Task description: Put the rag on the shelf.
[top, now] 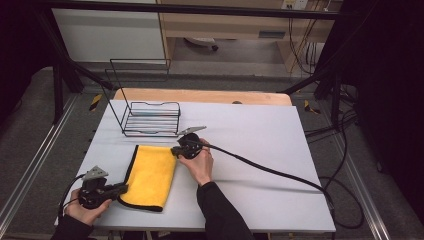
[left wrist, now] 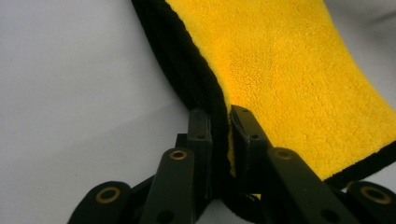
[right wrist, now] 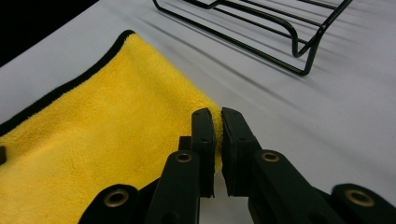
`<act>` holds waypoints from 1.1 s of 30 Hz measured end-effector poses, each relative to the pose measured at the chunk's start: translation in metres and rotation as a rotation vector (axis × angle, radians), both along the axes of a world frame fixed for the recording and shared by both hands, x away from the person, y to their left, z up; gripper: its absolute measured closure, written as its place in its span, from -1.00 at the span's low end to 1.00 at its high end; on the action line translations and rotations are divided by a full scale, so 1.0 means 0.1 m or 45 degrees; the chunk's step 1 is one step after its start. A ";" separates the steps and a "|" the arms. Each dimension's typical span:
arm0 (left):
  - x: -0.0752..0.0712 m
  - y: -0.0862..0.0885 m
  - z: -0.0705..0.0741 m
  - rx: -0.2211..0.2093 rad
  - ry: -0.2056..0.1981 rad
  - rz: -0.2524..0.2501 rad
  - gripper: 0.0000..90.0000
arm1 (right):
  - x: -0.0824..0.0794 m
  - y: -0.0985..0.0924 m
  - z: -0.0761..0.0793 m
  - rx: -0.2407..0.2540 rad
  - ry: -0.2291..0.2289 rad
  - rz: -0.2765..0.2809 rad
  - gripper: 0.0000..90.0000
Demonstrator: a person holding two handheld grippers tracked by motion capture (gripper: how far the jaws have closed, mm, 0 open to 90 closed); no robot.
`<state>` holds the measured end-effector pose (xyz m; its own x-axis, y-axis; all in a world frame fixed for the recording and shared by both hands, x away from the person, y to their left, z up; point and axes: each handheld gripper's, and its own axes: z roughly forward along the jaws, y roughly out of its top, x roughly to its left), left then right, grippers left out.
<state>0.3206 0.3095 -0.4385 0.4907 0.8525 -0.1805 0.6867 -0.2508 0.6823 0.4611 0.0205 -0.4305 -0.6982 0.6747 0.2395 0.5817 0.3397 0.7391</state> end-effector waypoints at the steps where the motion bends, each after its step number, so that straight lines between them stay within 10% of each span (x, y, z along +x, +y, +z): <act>1: 0.00 0.00 0.00 0.007 -0.005 -0.001 0.70 | 0.01 0.01 -0.03 -0.008 -0.005 0.006 0.87; 13: 0.32 0.15 0.32 0.062 -0.181 -0.008 -0.33 | -0.06 -0.03 0.02 -0.034 -0.137 0.042 0.06; 19: 0.65 0.04 0.39 0.095 -0.158 -0.038 -0.71 | -0.13 -0.16 0.11 -0.009 -0.130 0.020 -0.36; 25: 0.96 -0.02 0.32 0.104 -0.107 -0.017 -0.67 | -0.18 -0.30 0.13 -0.009 -0.110 0.004 -0.46; 33: 1.35 -0.08 0.16 0.068 -0.046 0.006 -0.08 | -0.24 -0.38 0.10 -0.011 -0.098 -0.008 -0.45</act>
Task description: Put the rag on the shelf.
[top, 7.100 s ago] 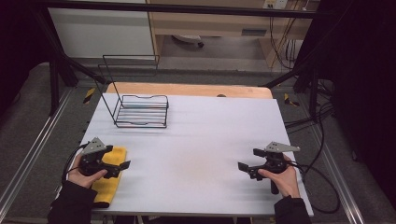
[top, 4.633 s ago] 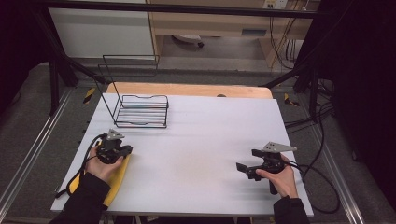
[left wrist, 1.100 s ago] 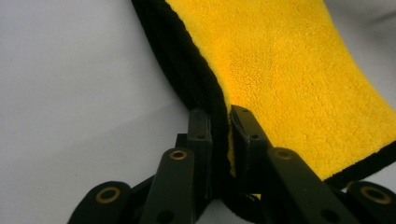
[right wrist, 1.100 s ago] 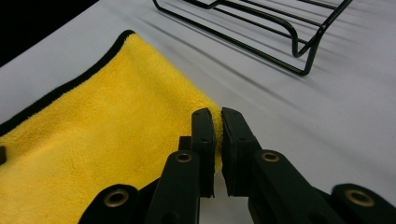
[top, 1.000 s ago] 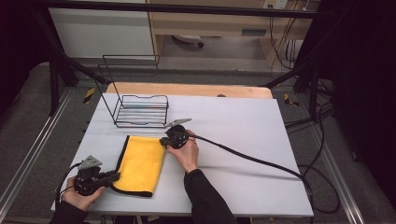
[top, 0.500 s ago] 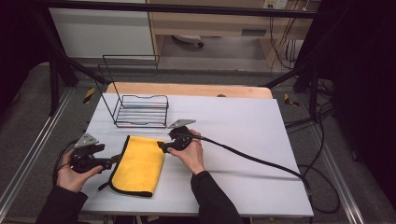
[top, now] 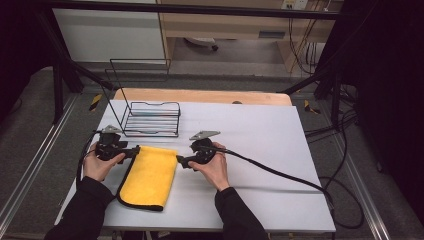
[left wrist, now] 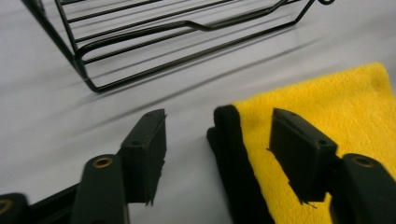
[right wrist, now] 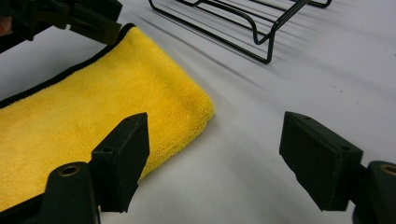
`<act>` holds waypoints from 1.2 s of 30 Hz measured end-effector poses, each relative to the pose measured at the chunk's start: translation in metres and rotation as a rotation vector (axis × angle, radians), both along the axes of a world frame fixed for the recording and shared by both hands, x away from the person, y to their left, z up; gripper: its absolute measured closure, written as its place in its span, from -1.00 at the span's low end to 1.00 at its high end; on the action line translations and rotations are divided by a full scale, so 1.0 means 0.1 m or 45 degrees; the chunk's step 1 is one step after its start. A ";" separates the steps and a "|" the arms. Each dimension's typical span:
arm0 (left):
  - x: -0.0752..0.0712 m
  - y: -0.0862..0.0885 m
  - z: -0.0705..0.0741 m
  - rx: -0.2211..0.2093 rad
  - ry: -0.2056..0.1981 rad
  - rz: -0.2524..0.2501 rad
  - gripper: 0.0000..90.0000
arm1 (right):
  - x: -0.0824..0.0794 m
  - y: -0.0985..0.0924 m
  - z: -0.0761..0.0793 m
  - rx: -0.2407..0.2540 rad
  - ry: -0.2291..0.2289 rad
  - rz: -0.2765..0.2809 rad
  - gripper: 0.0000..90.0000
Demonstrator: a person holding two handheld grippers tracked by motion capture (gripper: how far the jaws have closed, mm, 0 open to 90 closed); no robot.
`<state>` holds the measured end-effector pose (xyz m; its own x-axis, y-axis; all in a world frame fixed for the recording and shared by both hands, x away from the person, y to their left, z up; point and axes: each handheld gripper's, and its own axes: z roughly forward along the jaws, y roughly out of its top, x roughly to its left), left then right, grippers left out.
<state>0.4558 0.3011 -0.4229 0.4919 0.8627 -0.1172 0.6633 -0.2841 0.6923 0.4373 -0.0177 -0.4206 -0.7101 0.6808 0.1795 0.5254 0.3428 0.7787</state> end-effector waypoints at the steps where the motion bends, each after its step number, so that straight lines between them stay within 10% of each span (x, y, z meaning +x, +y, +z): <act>1: 0.00 0.00 0.00 0.000 0.000 0.000 0.00 | -0.01 0.00 -0.01 0.002 0.004 0.002 -0.45; 19: 0.07 -0.07 -0.17 0.030 0.062 -0.062 0.51 | 0.07 0.11 -0.20 0.070 0.068 -0.035 -0.22; 36: 0.03 -0.08 -0.18 0.048 0.032 -0.089 0.68 | 0.25 0.42 -0.30 -0.022 0.081 -0.038 0.38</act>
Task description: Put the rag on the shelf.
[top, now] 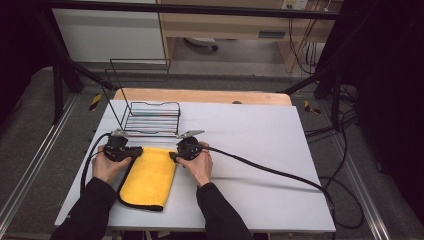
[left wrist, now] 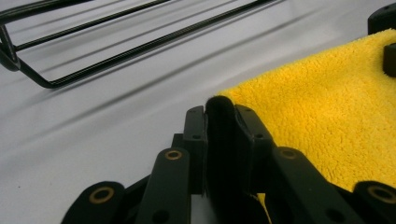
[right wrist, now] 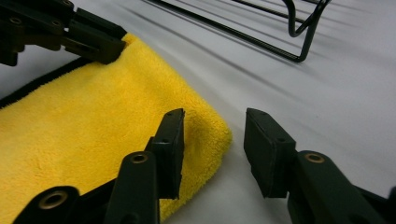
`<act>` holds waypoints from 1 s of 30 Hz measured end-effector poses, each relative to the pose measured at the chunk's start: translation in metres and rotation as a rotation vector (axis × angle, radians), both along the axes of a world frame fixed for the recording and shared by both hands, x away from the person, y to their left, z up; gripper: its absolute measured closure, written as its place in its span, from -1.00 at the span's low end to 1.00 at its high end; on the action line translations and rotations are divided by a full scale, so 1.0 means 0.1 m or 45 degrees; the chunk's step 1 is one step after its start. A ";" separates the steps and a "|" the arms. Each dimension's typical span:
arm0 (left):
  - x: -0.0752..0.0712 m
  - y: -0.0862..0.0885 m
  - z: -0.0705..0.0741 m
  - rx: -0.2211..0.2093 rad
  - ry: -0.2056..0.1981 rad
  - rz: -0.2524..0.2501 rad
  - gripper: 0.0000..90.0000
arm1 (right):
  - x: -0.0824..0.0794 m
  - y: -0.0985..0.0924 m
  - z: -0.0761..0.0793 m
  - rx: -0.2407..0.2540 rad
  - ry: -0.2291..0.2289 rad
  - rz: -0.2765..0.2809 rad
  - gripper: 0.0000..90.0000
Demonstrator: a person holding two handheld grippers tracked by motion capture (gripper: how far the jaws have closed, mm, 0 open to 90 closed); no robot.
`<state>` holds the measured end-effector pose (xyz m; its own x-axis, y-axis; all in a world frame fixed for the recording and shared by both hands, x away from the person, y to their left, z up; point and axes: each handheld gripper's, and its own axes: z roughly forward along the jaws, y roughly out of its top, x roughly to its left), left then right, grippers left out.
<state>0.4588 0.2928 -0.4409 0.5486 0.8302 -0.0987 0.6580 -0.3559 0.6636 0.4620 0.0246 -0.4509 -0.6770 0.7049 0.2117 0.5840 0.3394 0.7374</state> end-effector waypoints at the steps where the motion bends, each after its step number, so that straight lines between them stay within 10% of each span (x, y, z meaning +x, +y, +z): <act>1: 0.00 0.00 0.00 0.002 0.000 0.005 0.69 | 0.00 0.00 -0.01 -0.003 -0.002 0.003 0.42; 11: -0.02 -0.03 0.01 0.036 -0.023 -0.007 0.75 | -0.04 0.03 -0.04 0.063 0.080 -0.062 0.81; 19: -0.04 0.05 0.04 -0.058 -0.017 0.017 0.79 | -0.05 0.02 -0.02 0.077 0.054 -0.048 0.86; 30: -0.30 0.16 0.29 -0.133 -0.171 0.020 0.79 | -0.17 -0.01 0.23 0.190 -0.042 -0.002 0.87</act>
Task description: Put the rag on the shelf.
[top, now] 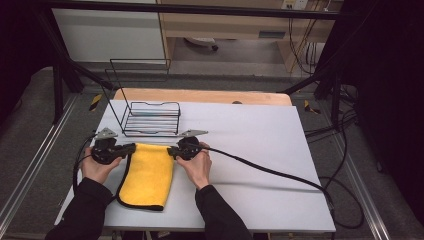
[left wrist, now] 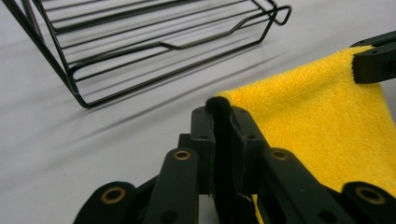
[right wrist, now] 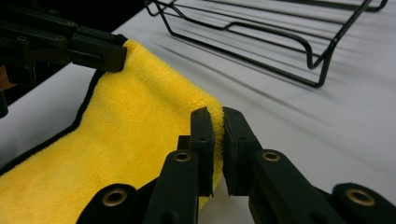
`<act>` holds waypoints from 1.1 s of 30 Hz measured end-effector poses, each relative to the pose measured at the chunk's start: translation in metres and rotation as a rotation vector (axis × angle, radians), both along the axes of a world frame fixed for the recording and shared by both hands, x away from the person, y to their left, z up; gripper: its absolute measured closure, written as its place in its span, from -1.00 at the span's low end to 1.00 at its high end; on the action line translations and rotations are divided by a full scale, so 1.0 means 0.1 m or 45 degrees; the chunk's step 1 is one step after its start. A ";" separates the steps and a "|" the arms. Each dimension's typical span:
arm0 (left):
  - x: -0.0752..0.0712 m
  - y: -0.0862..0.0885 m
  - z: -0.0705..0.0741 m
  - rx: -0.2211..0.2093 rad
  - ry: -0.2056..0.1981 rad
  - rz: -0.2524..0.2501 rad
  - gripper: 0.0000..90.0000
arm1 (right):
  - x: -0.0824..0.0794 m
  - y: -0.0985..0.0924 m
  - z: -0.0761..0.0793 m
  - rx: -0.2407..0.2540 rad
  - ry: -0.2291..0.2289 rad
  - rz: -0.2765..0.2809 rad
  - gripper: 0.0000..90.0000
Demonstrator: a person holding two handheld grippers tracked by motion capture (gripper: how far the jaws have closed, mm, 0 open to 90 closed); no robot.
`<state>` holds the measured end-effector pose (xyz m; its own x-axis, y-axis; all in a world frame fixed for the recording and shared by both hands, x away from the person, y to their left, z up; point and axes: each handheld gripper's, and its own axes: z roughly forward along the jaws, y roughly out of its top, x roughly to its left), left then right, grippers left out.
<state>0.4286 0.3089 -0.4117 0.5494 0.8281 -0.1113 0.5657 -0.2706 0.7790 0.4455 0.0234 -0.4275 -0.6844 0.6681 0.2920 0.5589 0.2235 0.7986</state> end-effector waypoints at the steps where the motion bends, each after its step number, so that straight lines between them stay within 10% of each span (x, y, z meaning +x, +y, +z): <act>1: -0.03 0.01 0.03 -0.003 -0.012 -0.002 0.79 | -0.01 0.00 0.02 0.010 -0.008 0.002 0.87; 33: -0.47 0.04 0.66 -0.133 -0.317 0.030 0.79 | -0.26 -0.12 0.71 0.123 -0.268 0.078 0.87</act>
